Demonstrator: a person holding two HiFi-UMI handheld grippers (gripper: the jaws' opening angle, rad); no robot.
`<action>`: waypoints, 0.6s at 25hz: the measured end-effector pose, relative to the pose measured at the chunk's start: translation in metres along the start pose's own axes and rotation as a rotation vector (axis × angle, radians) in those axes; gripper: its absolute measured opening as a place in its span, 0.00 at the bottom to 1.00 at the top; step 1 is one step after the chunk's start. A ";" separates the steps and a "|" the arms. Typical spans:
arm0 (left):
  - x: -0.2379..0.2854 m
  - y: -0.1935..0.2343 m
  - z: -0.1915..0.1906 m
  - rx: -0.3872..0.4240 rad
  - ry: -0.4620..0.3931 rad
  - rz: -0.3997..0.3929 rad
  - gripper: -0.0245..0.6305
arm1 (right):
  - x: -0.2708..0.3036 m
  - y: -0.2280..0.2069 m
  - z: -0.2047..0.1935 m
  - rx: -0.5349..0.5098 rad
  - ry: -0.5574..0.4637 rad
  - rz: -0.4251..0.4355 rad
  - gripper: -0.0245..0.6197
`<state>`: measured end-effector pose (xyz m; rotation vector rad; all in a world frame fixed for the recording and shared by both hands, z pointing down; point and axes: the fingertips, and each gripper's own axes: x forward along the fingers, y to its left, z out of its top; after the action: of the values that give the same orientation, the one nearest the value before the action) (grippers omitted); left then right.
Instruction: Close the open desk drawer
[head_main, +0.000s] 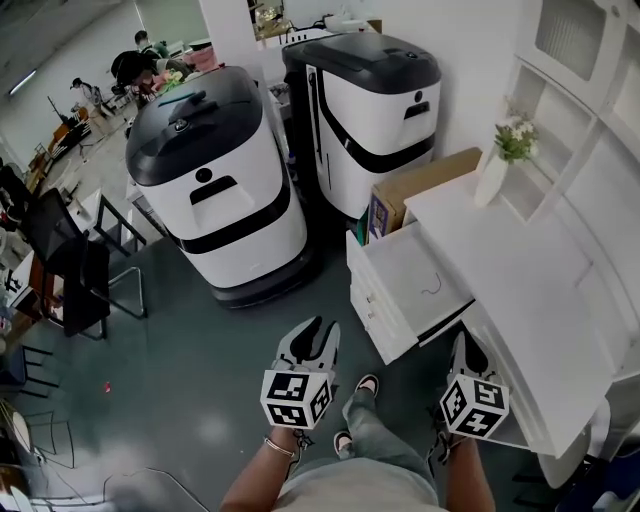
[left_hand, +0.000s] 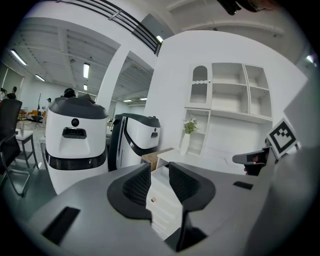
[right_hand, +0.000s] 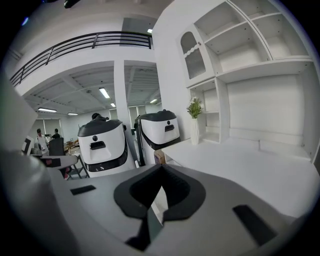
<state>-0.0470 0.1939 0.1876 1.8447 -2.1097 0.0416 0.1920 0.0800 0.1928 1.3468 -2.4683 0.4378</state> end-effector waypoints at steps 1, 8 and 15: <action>0.010 0.002 0.003 0.009 0.007 -0.011 0.23 | 0.009 -0.001 0.004 0.012 -0.005 -0.008 0.05; 0.092 0.014 0.036 0.074 0.029 -0.096 0.23 | 0.072 -0.013 0.027 0.058 -0.001 -0.063 0.05; 0.149 0.016 0.051 0.091 0.060 -0.156 0.23 | 0.108 -0.030 0.040 0.078 0.024 -0.118 0.05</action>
<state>-0.0897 0.0415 0.1830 2.0286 -1.9481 0.1554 0.1574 -0.0331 0.2027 1.4993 -2.3594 0.5242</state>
